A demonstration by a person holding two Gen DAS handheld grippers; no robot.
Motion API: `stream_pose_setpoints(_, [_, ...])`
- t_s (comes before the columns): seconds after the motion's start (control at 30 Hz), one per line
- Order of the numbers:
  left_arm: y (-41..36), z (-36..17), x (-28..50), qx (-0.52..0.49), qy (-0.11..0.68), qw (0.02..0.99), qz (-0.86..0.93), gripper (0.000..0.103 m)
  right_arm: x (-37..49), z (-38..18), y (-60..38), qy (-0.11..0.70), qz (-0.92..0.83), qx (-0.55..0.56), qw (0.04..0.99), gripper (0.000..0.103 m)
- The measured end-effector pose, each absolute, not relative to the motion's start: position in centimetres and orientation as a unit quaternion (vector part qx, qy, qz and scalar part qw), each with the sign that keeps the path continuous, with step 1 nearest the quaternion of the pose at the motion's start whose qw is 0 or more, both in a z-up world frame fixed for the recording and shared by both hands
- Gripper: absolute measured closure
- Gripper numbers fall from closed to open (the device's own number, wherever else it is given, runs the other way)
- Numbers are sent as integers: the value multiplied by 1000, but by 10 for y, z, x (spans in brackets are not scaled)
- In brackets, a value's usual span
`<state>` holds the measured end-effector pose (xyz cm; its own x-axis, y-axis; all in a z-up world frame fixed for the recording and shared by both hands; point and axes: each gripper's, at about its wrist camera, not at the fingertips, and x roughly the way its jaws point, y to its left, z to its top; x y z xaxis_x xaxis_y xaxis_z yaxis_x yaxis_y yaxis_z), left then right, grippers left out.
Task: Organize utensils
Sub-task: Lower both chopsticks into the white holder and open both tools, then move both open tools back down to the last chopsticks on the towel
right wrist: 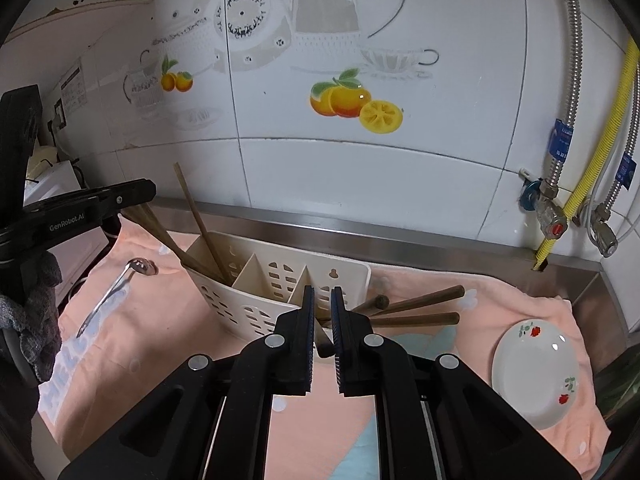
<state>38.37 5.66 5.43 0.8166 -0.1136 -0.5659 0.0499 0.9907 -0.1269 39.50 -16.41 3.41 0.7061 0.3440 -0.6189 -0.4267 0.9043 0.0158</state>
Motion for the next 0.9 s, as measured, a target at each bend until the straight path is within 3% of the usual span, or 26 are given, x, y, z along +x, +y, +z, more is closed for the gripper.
stream_pose_setpoints(0.2, [54,60,372,-49,291,954,-45,84,383,45,-168,303,206,-60,929,84])
stream_pose_setpoints(0.67, [45,78,318,-32,262,964,-43,44,324,65,-184,261,201,-56,943,62])
stream_pose_setpoints(0.9, [48,77,285,-37,254,965,-43,36,296,67,-190,249,201,-55,946,57])
